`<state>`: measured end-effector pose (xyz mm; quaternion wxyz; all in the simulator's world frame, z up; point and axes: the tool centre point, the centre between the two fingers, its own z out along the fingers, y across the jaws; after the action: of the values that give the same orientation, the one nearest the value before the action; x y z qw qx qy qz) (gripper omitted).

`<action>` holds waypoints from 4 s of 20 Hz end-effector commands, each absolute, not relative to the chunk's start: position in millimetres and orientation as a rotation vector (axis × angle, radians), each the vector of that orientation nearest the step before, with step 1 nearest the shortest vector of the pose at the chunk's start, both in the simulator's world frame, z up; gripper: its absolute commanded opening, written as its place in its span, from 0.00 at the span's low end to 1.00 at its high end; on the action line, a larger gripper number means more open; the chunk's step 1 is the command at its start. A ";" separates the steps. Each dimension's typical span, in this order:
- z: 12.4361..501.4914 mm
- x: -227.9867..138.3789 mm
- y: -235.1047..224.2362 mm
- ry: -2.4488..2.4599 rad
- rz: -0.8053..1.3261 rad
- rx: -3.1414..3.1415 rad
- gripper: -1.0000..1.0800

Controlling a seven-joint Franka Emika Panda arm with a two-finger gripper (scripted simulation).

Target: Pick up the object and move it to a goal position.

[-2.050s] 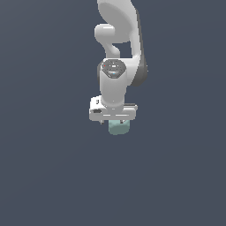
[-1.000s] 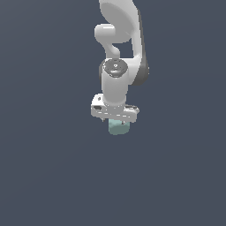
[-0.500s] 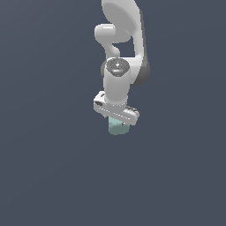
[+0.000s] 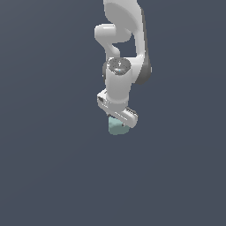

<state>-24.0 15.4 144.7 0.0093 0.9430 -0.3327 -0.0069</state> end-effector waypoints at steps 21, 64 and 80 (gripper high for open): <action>142.2 -39.1 28.2 -1.854 -0.003 2.529 0.96; 91.6 -44.4 31.8 -2.093 0.000 2.343 0.00; 129.3 -50.7 22.2 -2.094 0.001 2.344 0.00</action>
<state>-49.5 24.5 120.6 -0.0001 0.7458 -0.6661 -0.0001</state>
